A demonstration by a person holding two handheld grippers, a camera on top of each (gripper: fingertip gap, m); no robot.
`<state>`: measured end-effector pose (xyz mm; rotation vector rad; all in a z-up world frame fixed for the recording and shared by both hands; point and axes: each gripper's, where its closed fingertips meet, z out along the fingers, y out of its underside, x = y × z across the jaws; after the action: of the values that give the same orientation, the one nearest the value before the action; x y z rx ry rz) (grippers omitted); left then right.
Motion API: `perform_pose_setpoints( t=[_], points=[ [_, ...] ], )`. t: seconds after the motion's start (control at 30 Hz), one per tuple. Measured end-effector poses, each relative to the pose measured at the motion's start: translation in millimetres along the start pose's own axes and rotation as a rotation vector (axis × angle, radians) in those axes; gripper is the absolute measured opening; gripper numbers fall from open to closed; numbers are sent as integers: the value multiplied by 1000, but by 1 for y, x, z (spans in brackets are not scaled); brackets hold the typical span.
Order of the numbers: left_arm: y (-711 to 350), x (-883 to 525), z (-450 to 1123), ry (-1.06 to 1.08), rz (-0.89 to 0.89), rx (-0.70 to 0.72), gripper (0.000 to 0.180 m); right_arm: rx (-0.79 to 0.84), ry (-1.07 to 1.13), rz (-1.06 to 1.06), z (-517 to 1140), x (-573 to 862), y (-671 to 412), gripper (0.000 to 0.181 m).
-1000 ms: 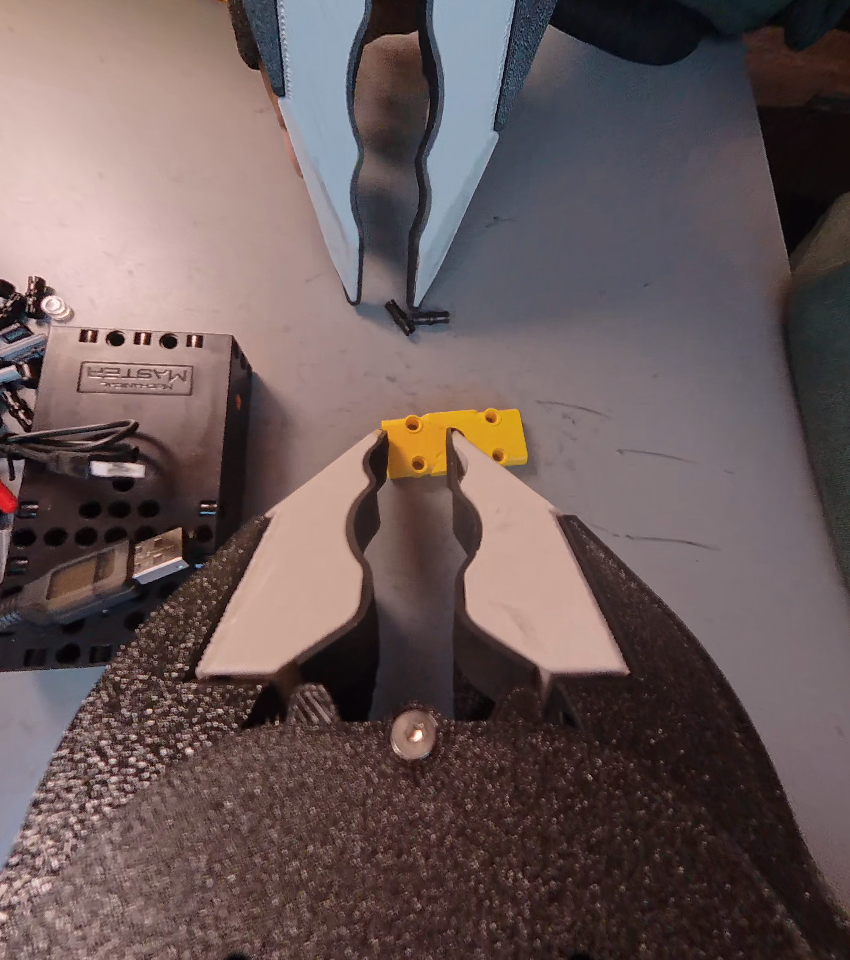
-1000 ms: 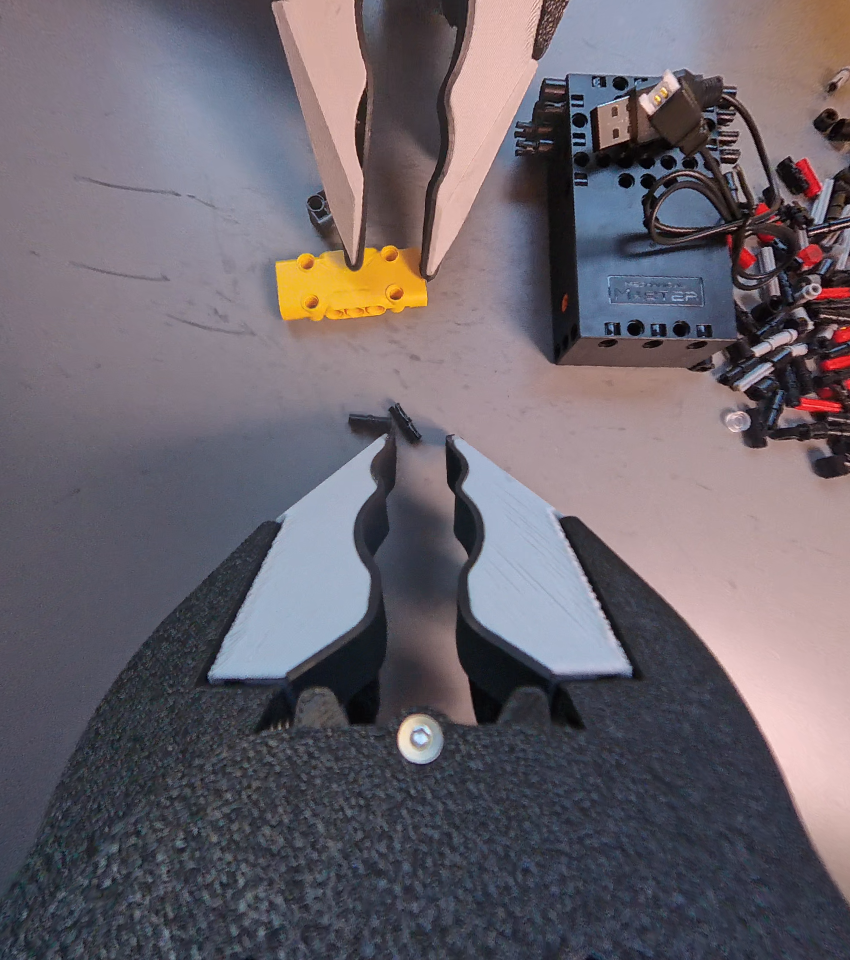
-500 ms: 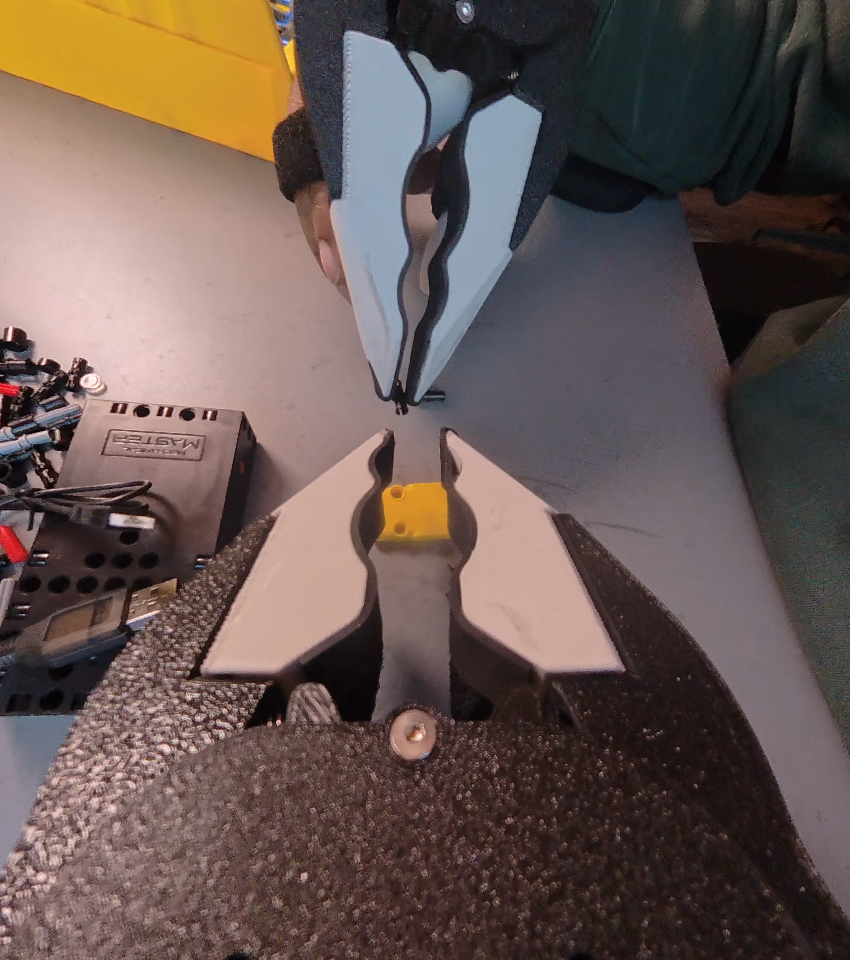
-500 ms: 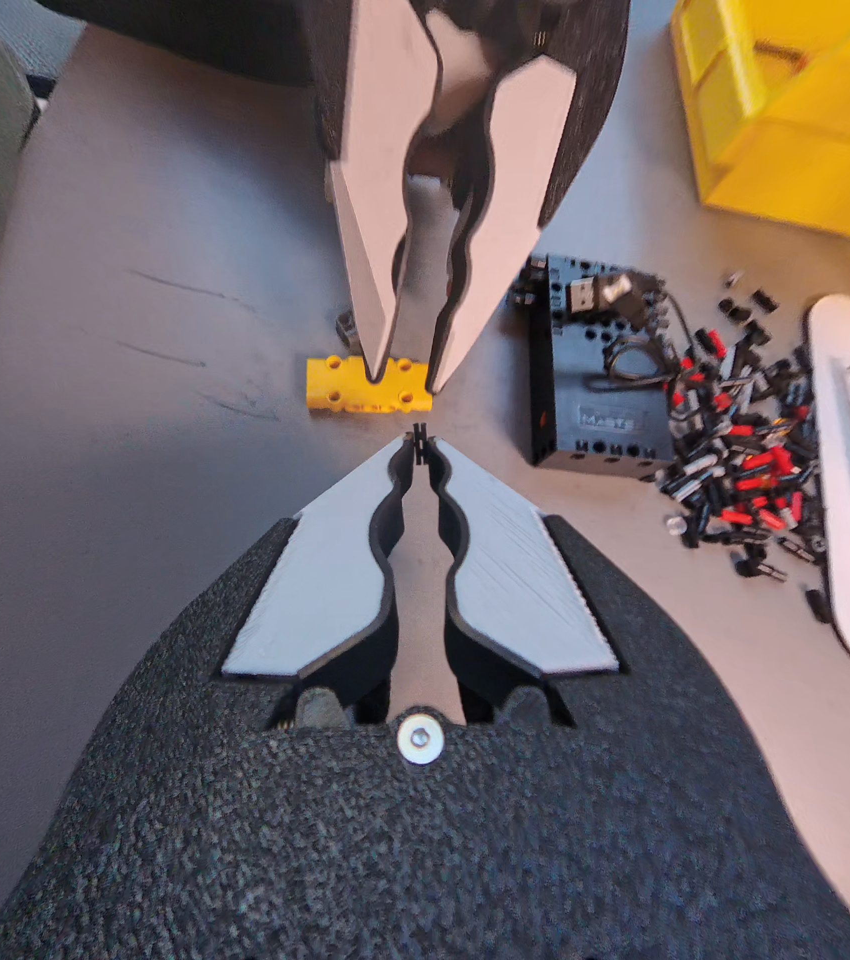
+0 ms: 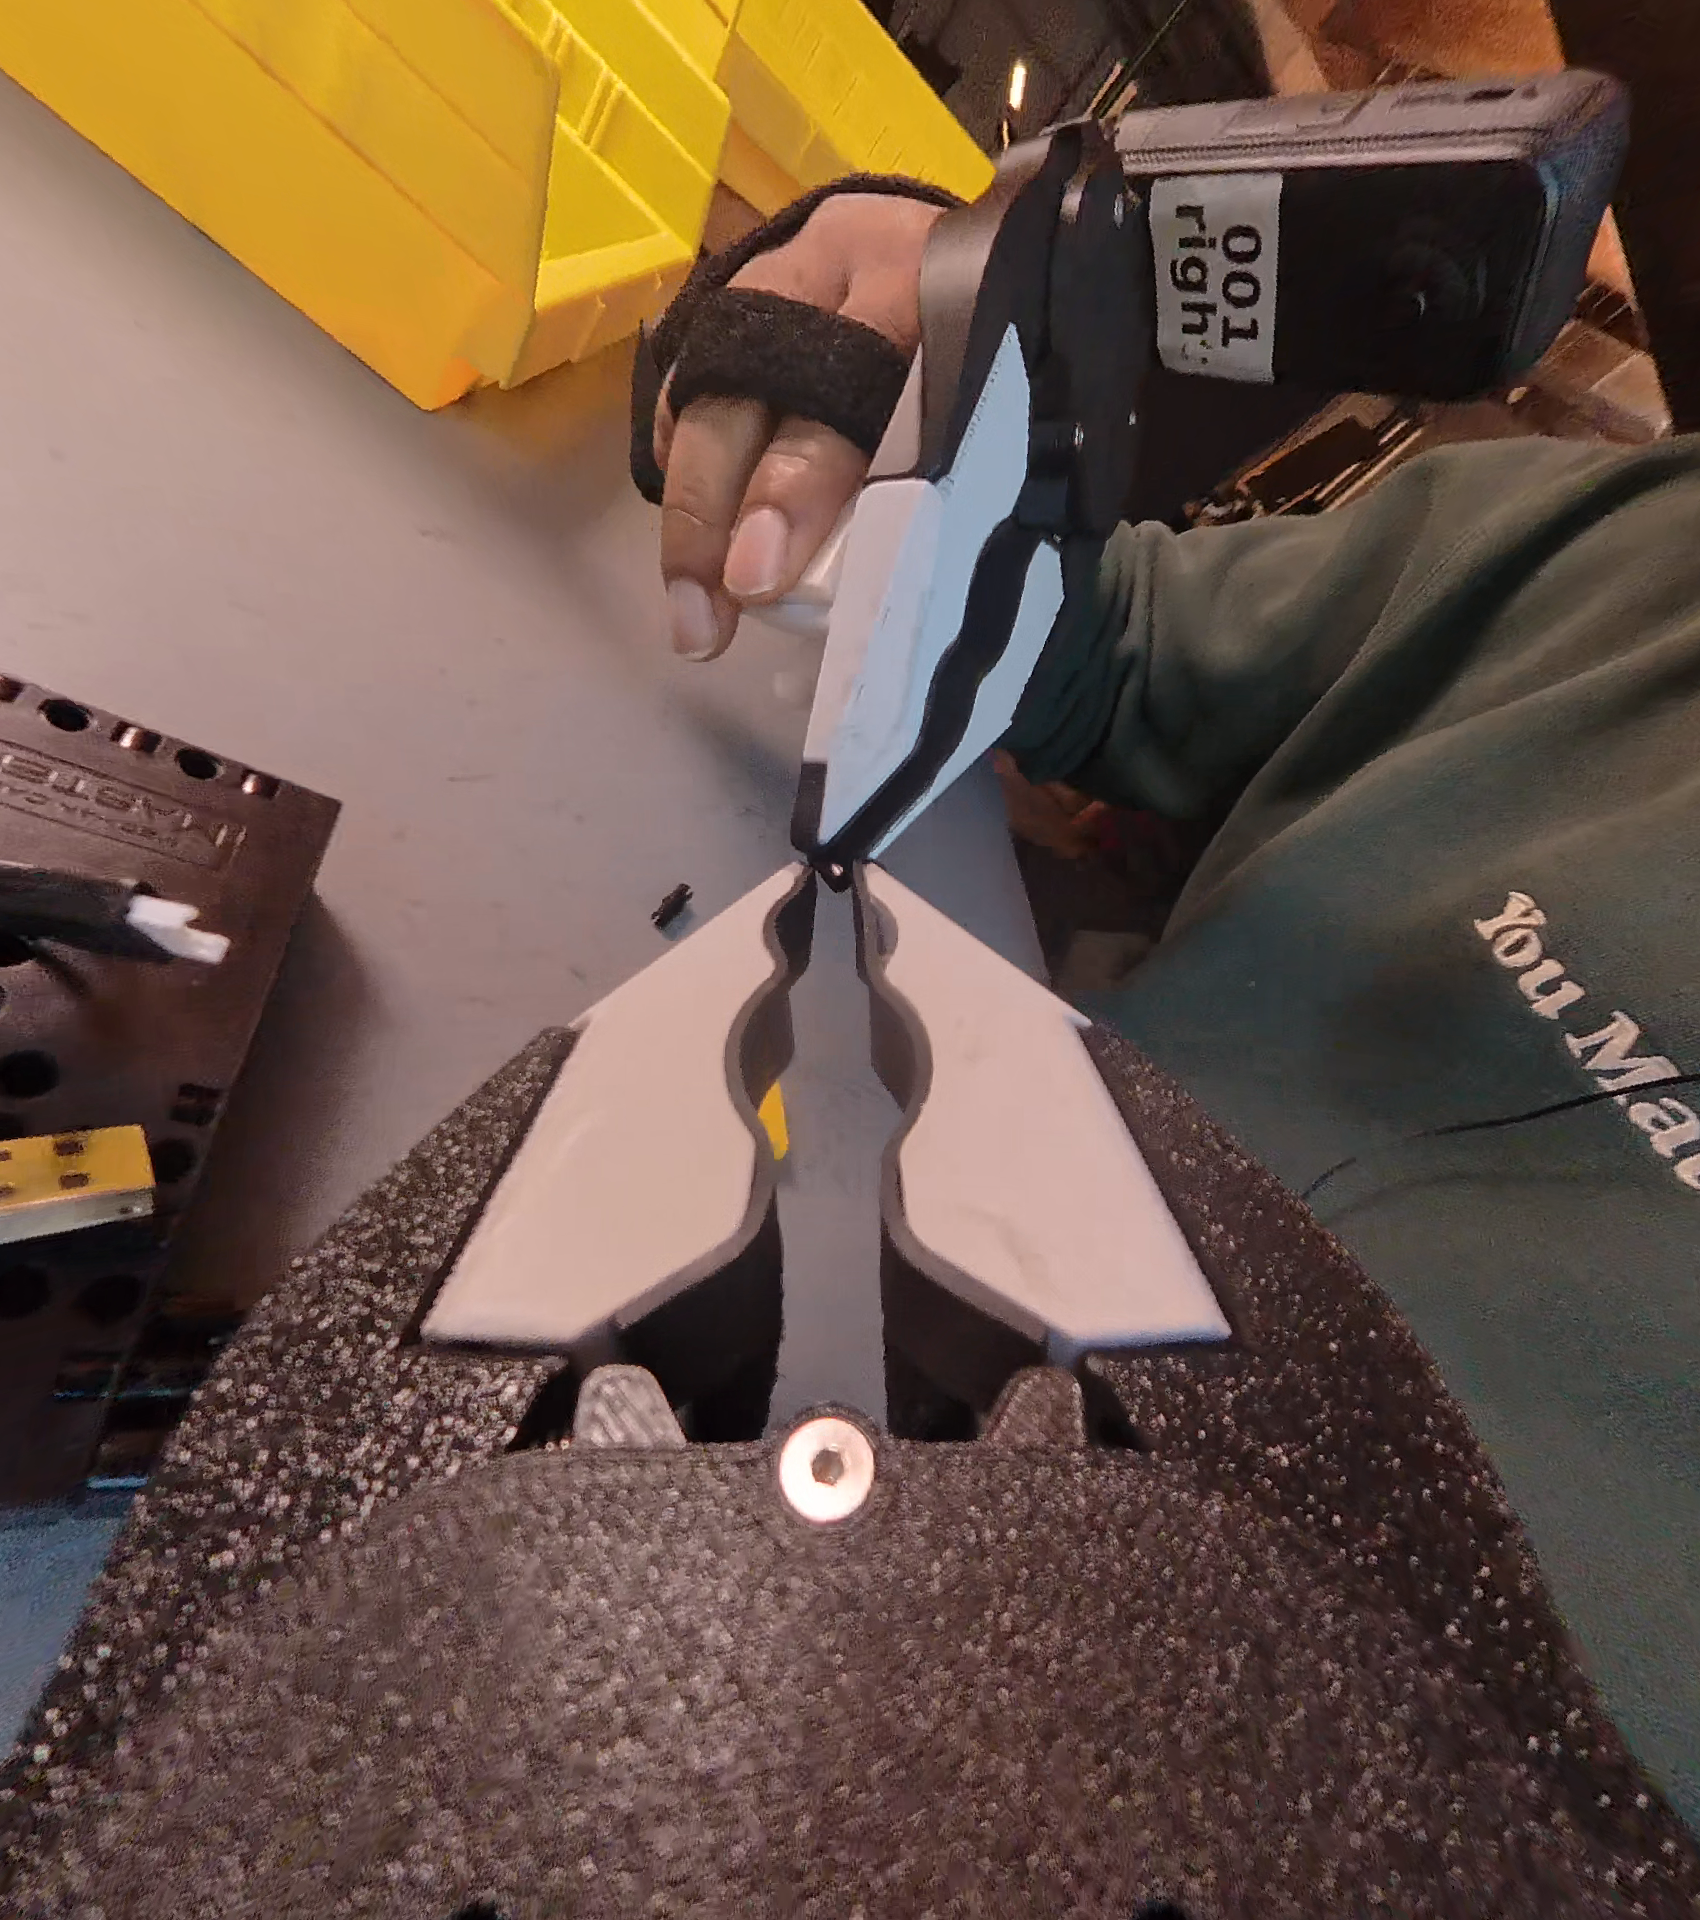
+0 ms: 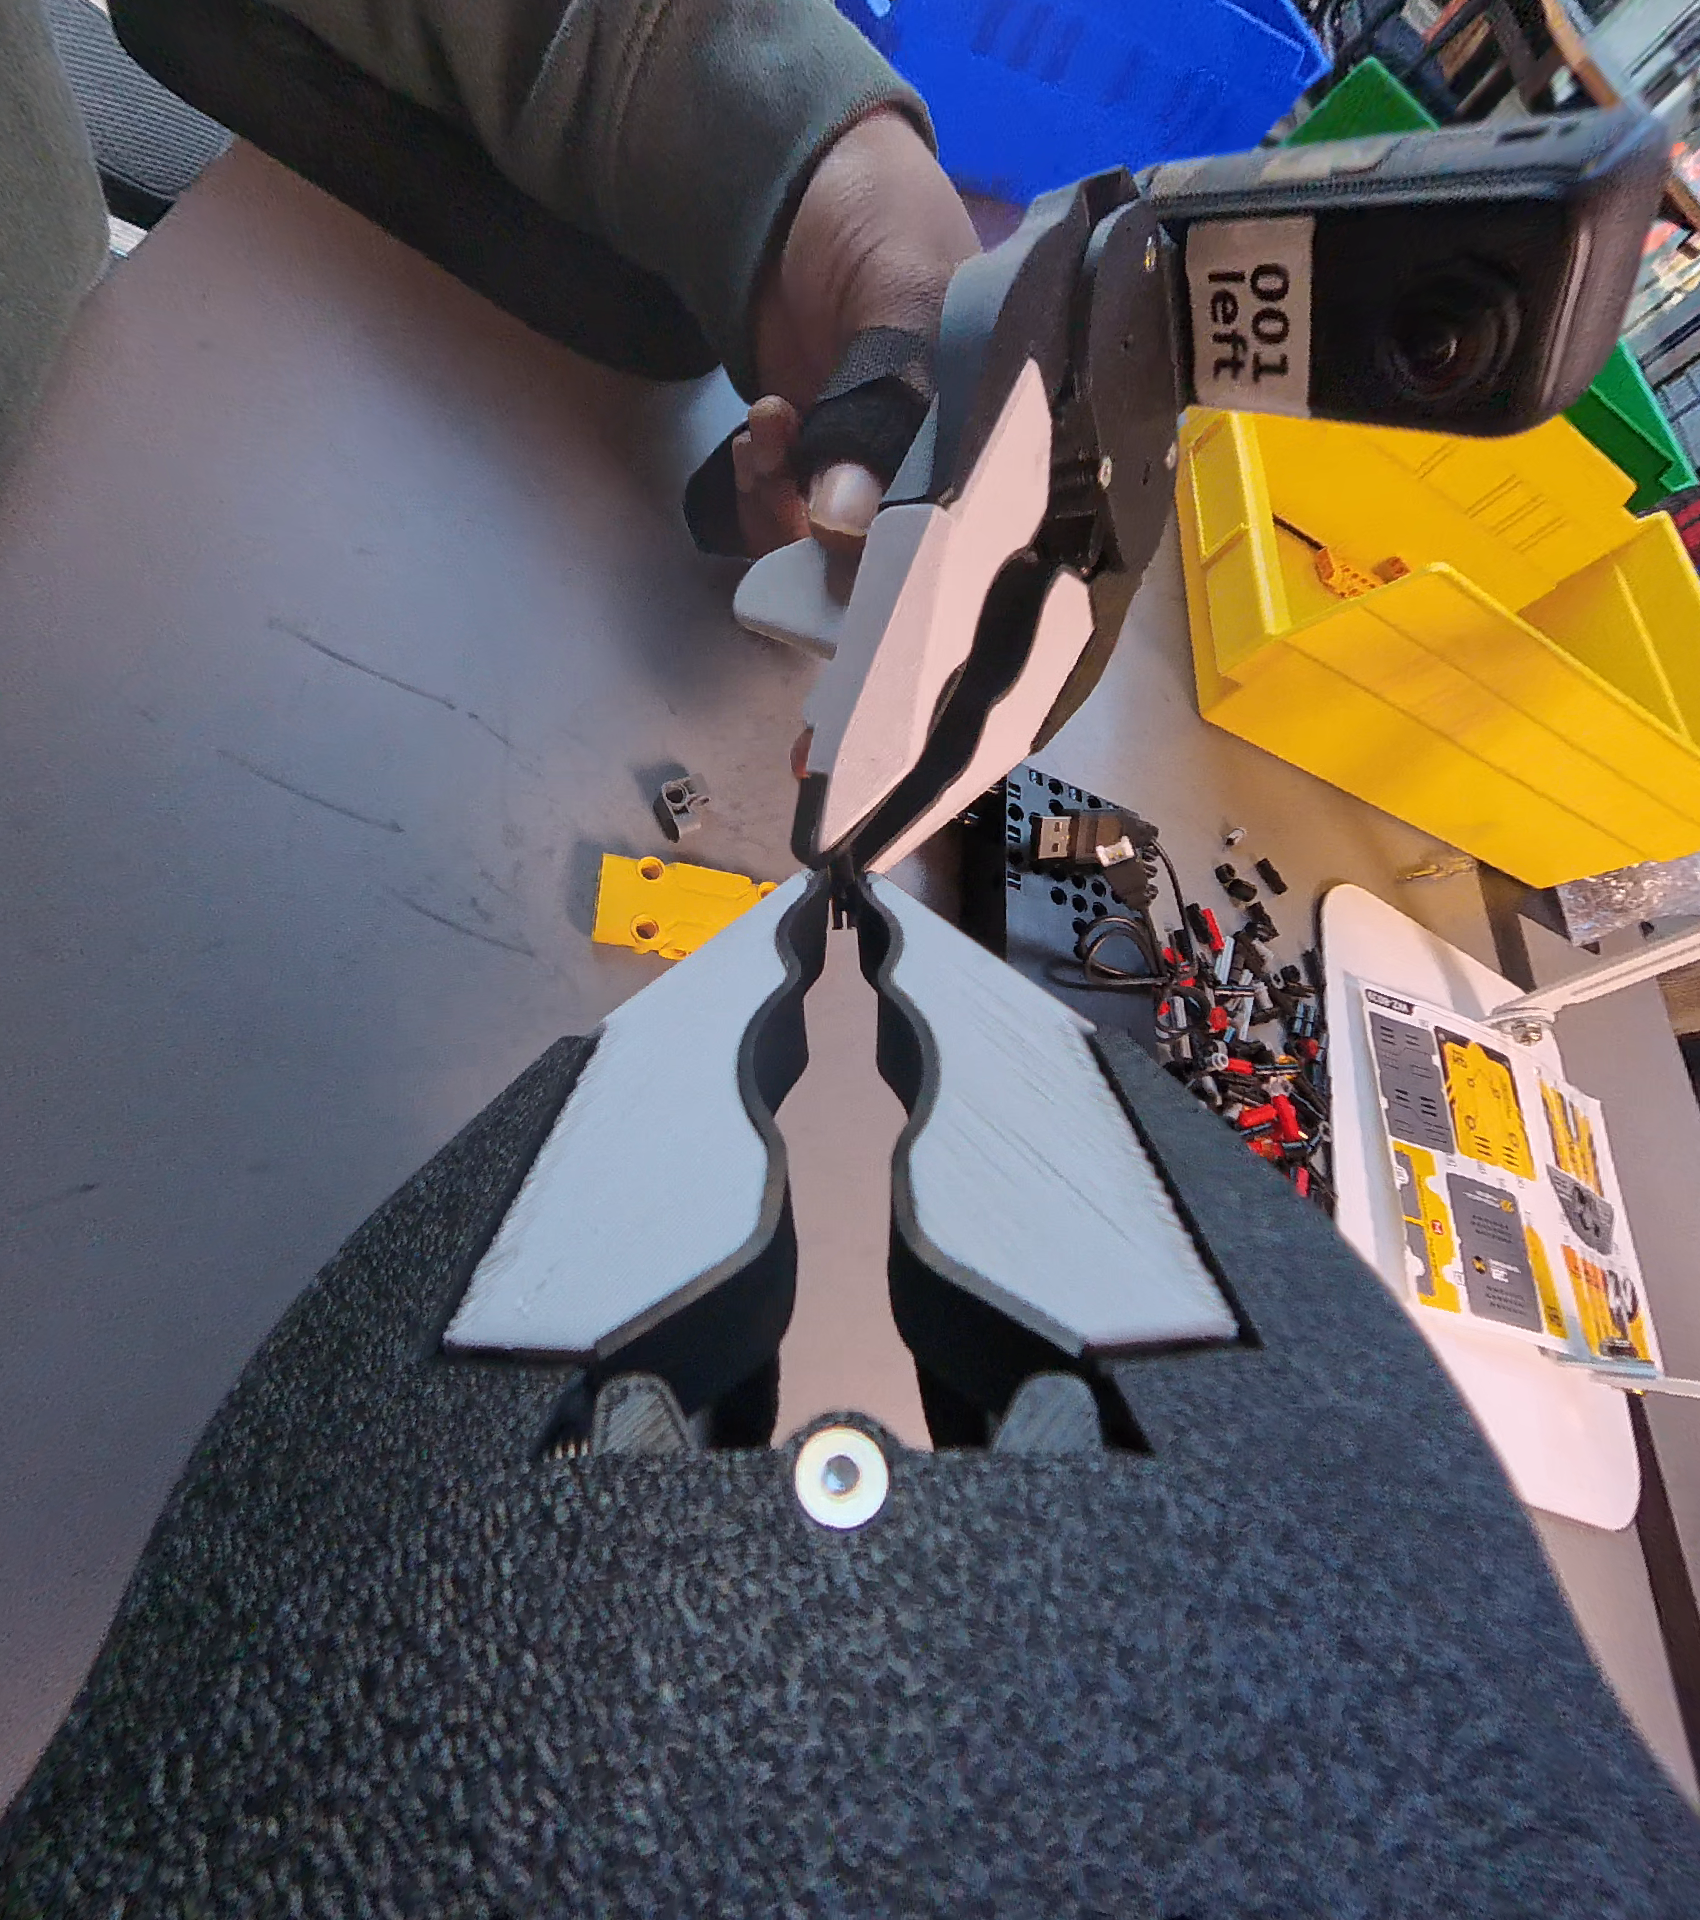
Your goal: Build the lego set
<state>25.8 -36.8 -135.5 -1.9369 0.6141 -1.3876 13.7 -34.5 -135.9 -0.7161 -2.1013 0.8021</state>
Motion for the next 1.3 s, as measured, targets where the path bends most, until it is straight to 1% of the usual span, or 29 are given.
perform_pose_setpoints(
  t=[0.1, 0.17, 0.33, 0.47, 0.97, 1.17, 1.3],
  points=[
    [-3, 5, -1, 53, -46, 29, 5, 19, 11, -18, -3, 1, -4, 3],
    [-6, 11, -3, 99, -39, 47, 4, 58, 7, -6, -6, 1, -11, 3],
    [-19, 36, -11, 221, 68, 125, 3, 269, -74, 176, -22, 4, -36, 4],
    [-23, 45, -15, 250, 125, 158, 3, 347, -94, 227, -26, 5, -46, 2],
    [-30, 45, -20, 258, 129, 211, 3, 406, -43, 247, -27, 14, -50, 2],
    [-29, 45, -20, 263, 123, 208, 3, 410, -39, 244, -27, 14, -50, 3],
    [-27, 45, -18, 265, 122, 193, 3, 414, -42, 251, -27, 14, -51, 8]
  ],
)
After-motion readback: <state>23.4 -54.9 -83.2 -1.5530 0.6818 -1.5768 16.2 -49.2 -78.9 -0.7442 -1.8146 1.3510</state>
